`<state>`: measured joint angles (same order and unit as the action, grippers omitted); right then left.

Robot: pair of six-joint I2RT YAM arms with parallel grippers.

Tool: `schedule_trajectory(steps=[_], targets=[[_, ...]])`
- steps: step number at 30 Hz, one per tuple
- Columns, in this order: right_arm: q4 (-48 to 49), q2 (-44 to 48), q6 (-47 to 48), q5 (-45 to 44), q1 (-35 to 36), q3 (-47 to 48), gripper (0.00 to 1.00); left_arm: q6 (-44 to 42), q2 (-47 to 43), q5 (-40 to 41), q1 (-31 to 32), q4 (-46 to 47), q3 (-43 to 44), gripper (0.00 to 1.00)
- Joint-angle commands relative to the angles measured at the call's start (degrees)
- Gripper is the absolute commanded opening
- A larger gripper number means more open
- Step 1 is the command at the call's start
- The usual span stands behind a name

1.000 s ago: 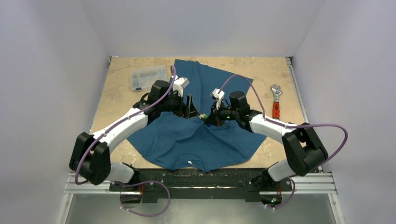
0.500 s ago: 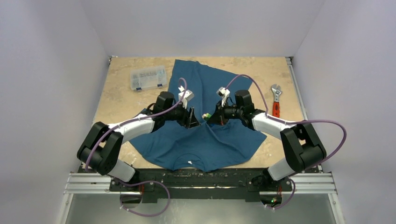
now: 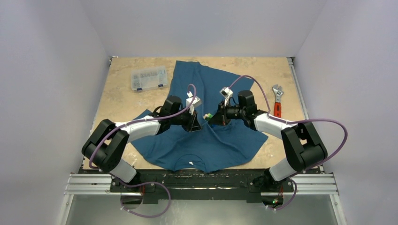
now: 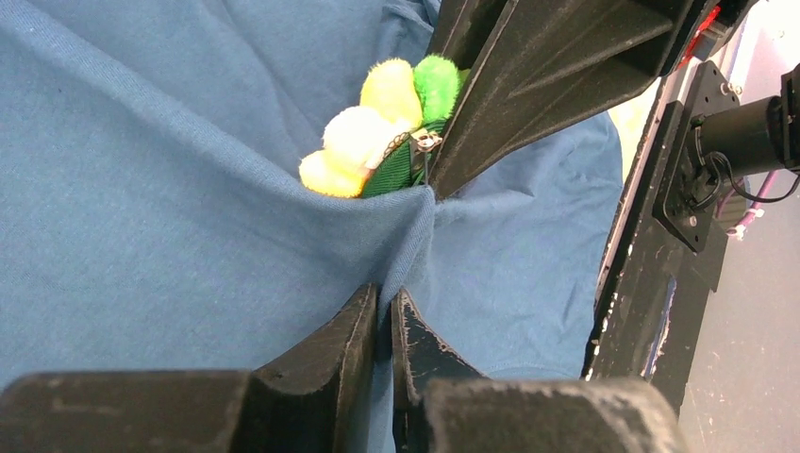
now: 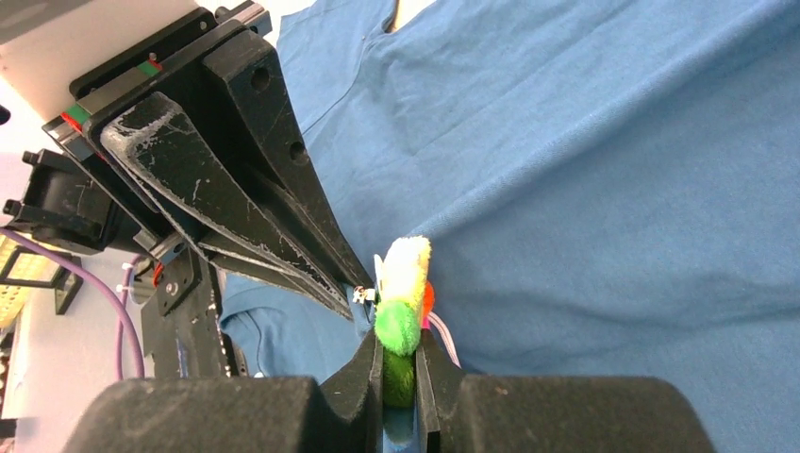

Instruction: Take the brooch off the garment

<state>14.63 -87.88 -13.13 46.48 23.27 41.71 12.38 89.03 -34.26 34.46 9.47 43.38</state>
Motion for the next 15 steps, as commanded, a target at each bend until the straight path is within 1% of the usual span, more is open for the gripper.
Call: schedule_trajectory(steps=[1,4,7,9,10,12,14,15], targets=[[3.90,-0.15,-2.75,2.30,-0.31,-0.63,0.14,-1.40,-0.54,-1.93,-0.01,0.68,0.16,0.08],[5.06,-0.35,-3.85,2.38,-0.38,-0.83,0.17,-1.39,-0.45,-2.06,-0.02,0.48,0.27,0.05],[5.07,-0.60,-4.19,2.39,-0.33,-0.84,0.24,-1.48,-0.51,-2.13,-0.03,0.21,0.42,0.04],[4.97,-0.80,-4.10,2.25,-0.40,-0.77,0.21,-1.44,-0.51,-2.12,0.00,0.21,0.55,0.03],[5.04,-0.80,-4.15,2.10,-0.46,-0.84,0.21,-1.40,-0.44,-2.18,0.00,0.17,0.61,0.03],[4.87,-0.89,-4.42,1.71,-0.44,-0.56,0.25,-1.31,-0.44,-2.29,0.00,0.05,0.66,0.02],[4.86,-1.06,-4.29,1.81,-0.43,-0.41,0.22,-1.31,-0.31,-2.33,-0.01,0.02,0.74,0.02],[4.95,-1.13,-4.36,1.65,-0.46,-0.34,0.23,-1.31,-0.27,-2.38,0.00,-0.10,0.83,0.02]])
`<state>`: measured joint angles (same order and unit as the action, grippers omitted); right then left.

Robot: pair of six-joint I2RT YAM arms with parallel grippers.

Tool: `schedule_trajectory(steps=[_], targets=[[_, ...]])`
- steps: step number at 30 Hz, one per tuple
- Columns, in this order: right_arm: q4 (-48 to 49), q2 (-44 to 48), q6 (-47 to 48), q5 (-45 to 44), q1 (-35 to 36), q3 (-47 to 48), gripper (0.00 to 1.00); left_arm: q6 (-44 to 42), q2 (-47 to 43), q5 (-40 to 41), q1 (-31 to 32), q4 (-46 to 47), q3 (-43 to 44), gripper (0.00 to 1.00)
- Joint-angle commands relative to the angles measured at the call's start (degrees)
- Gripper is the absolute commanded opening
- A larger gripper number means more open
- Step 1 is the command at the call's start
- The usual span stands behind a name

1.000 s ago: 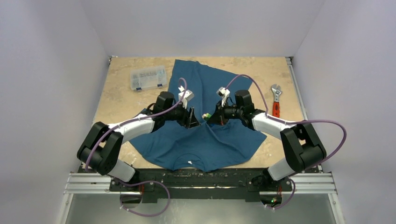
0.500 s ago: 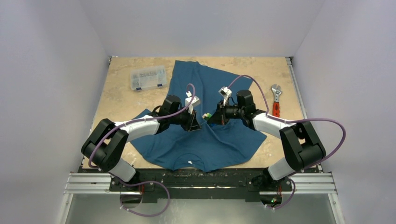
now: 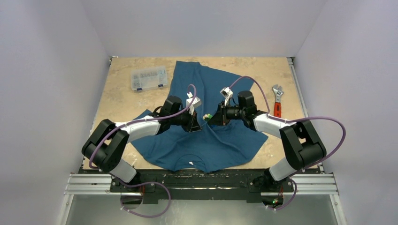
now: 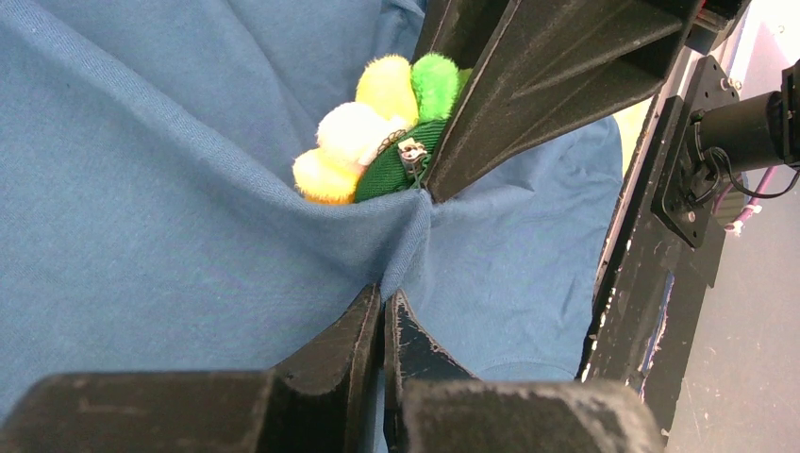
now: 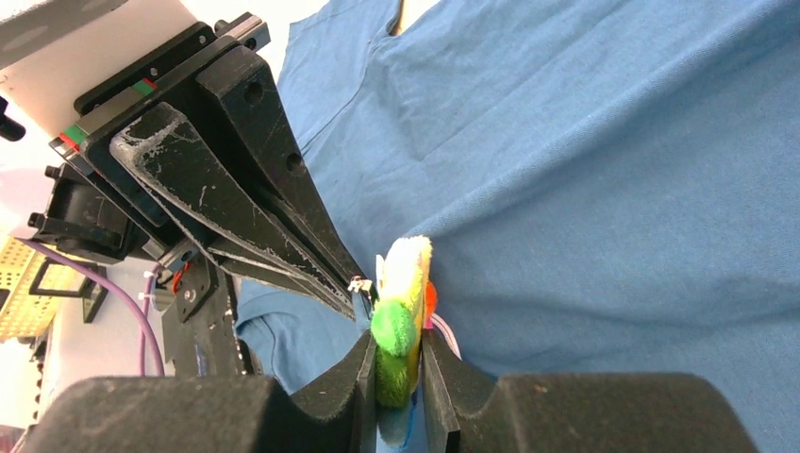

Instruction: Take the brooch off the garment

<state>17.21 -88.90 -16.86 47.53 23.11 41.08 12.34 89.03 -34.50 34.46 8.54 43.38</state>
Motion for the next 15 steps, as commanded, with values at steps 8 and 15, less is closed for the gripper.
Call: schedule_trajectory(steps=[8,15], targets=[[2.31,-1.16,-1.11,0.24,-0.33,0.74,0.16,-1.44,0.54,-2.25,-0.03,0.27,1.57,0.01],[3.02,-1.32,-1.44,0.30,-0.37,0.65,0.00,-1.97,1.05,-2.59,0.16,-1.13,2.39,0.00]])
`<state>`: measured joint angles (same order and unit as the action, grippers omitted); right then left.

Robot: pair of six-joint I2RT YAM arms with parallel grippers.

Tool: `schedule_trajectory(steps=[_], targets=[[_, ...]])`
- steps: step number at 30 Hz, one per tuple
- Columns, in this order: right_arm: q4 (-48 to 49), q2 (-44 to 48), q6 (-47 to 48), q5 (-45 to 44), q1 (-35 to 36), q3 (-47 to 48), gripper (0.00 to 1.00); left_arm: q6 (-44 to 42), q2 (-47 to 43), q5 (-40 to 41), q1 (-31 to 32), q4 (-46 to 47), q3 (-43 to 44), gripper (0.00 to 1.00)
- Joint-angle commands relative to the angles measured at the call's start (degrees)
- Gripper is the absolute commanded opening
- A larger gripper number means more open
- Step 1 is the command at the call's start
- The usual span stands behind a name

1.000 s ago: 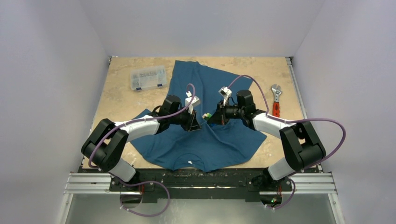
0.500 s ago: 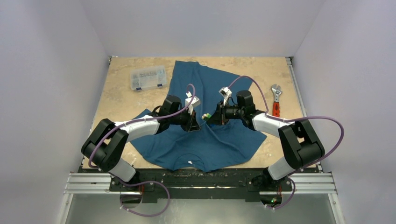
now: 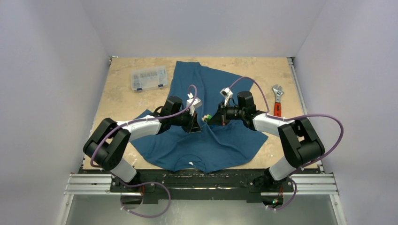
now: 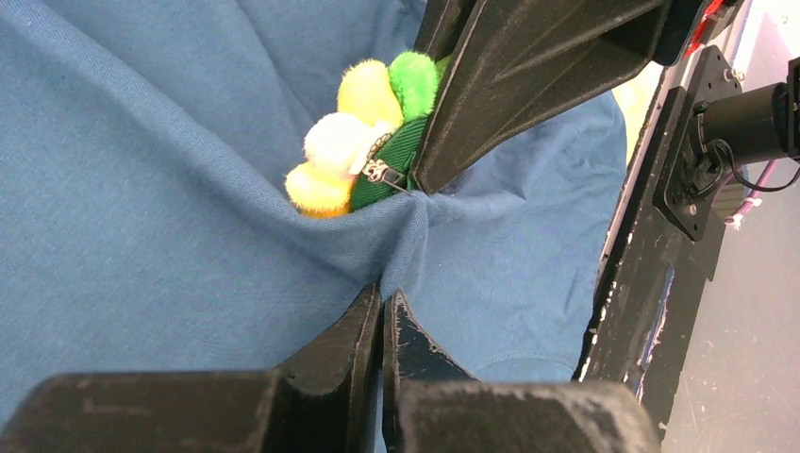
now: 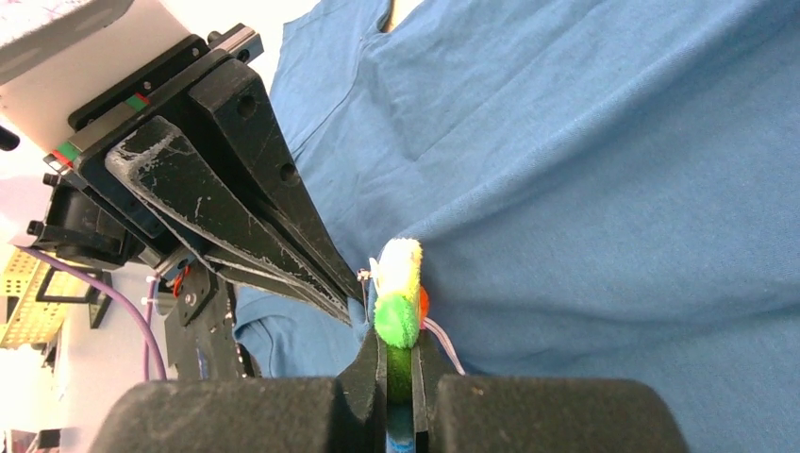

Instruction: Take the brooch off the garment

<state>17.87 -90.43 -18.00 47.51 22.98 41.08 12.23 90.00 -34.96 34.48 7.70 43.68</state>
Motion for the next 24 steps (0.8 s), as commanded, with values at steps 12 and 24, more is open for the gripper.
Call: schedule_trajectory(steps=[12,24], targets=[[2.97,-1.84,-2.47,1.68,-0.87,1.88,0.15,-3.52,1.01,-1.60,0.72,-1.98,3.50,0.00],[2.00,1.07,0.60,-0.96,-0.89,0.95,0.00,3.46,-5.21,-3.16,-3.58,0.30,3.18,0.37]])
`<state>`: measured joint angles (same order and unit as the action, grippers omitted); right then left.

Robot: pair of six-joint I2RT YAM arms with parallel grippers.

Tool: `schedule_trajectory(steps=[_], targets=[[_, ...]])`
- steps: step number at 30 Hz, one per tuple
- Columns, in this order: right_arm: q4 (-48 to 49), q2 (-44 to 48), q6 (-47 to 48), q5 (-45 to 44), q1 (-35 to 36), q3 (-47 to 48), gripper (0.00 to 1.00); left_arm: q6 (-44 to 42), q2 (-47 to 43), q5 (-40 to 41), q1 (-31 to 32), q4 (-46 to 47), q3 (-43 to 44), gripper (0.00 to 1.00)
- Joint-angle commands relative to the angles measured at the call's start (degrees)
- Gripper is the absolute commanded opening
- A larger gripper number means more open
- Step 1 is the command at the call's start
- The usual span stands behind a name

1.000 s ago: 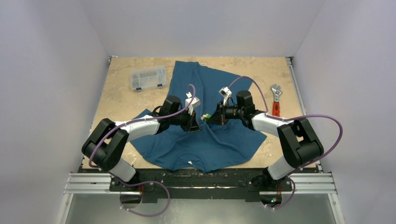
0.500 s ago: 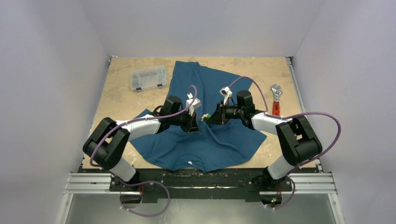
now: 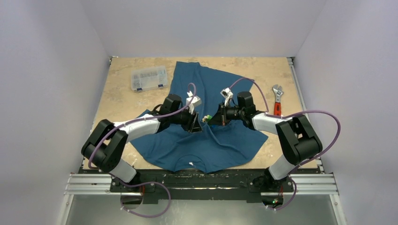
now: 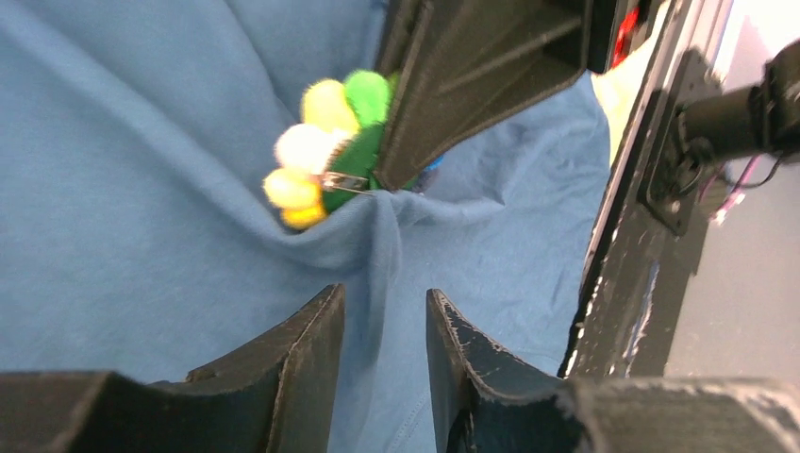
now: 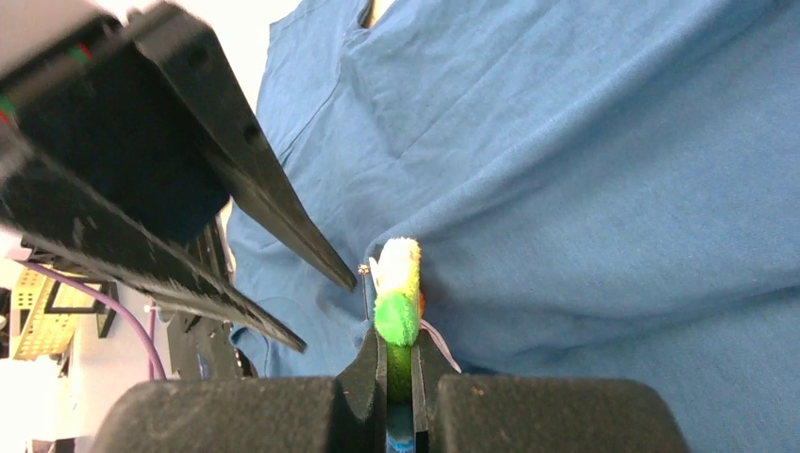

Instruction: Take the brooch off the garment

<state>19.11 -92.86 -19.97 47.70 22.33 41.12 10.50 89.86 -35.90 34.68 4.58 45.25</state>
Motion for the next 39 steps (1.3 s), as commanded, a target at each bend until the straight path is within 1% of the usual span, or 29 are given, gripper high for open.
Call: schedule_trajectory(steps=[1,4,7,9,12,15,24,26,30,33,36,39], targets=[[1.04,4.34,2.72,-1.74,-0.15,0.46,0.00,6.87,-5.35,-2.54,-4.60,3.12,2.63,0.37],[0.83,5.95,3.91,-3.66,0.31,-0.30,0.00,10.20,-4.52,-2.20,-5.10,-0.53,6.67,0.36],[0.73,6.54,4.41,-4.70,0.74,-0.52,0.00,14.59,-0.86,-1.76,-5.06,-4.06,10.60,0.37],[0.62,6.51,4.41,-4.91,0.90,-0.58,0.00,15.95,1.36,-1.58,-5.06,-6.23,12.39,0.38],[0.51,6.93,4.58,-5.59,1.11,-0.77,0.00,17.06,2.52,-1.88,-5.06,-5.46,13.12,0.32],[0.57,7.21,4.59,-5.73,1.17,-1.00,0.00,17.67,3.81,-2.35,-4.97,-6.42,14.48,0.29],[0.84,7.38,4.58,-5.53,1.20,-1.31,0.00,19.27,4.96,-2.54,-4.27,-5.48,14.39,0.29],[0.68,7.51,4.88,-5.47,1.22,-1.27,0.00,19.82,5.05,-2.53,-4.16,-3.23,14.42,0.28],[0.97,7.69,4.79,-5.11,1.24,-1.61,0.00,19.74,6.01,-1.96,-3.55,-3.22,15.43,0.26],[1.39,7.76,4.61,-4.91,1.35,-1.74,0.00,19.53,6.90,-1.65,-3.12,-3.77,16.39,0.21],[1.62,7.78,4.50,-4.58,1.32,-1.66,0.00,19.37,7.44,-1.91,-2.82,-4.12,17.05,0.10],[1.76,7.78,4.50,-4.55,1.40,-1.45,0.00,19.38,7.84,-2.30,-2.40,-4.11,17.16,0.02]])
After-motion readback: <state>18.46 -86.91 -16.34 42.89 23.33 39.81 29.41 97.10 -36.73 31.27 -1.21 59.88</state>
